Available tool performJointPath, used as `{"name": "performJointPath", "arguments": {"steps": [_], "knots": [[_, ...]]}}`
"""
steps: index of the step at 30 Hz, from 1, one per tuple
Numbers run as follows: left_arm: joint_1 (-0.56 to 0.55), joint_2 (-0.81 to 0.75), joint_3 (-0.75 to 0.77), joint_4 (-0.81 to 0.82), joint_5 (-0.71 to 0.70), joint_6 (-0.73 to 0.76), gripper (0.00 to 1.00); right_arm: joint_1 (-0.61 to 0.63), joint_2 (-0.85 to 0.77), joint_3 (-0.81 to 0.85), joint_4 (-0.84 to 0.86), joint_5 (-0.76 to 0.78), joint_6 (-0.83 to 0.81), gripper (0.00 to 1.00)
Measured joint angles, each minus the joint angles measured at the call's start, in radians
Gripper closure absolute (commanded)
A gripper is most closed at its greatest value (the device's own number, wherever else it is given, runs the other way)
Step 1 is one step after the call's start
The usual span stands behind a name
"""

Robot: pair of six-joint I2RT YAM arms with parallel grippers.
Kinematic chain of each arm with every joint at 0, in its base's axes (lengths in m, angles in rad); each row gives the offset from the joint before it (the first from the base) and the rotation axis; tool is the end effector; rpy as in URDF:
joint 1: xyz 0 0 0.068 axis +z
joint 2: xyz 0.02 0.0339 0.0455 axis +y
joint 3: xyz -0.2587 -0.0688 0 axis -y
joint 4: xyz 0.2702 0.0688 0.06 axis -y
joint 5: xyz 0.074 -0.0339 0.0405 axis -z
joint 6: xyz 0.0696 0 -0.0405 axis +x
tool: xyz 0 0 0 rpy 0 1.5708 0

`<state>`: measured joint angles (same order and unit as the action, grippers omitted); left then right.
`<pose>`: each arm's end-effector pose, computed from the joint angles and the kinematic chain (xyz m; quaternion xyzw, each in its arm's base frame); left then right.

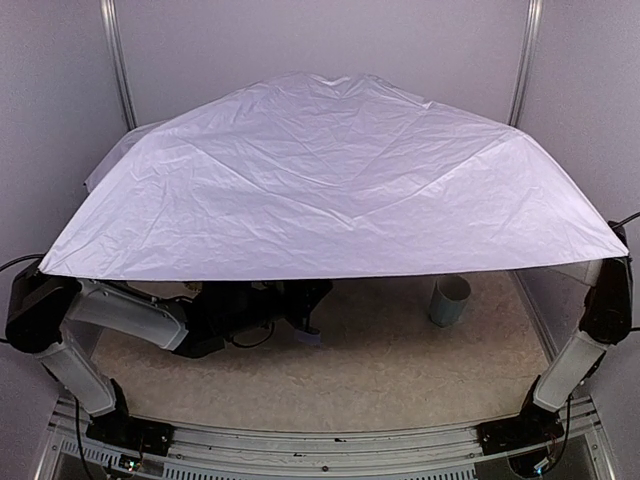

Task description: Put away the umbrella

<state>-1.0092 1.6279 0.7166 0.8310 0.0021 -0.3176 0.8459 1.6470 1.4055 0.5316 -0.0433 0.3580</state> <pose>0.2080 -0.3309 0.1835 0.2498 0.6912 -0.4182 0.5338 0.2987 0.3418 0.4061 -0.1611 0.5755 0.4646 0.6535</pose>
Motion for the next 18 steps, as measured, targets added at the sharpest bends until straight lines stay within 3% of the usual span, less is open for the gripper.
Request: {"name": "performJointPath", "arguments": {"steps": [8, 18], "knots": [[0.056, -0.131, -0.049, -0.091, 0.019, 0.086, 1.00, 0.043, 0.040, 0.079, -0.022, -0.053, -0.066, 0.92], [0.079, -0.140, -0.049, -0.146, 0.008, 0.101, 1.00, 0.059, 0.106, 0.085, 0.033, -0.029, -0.077, 0.82]]}}
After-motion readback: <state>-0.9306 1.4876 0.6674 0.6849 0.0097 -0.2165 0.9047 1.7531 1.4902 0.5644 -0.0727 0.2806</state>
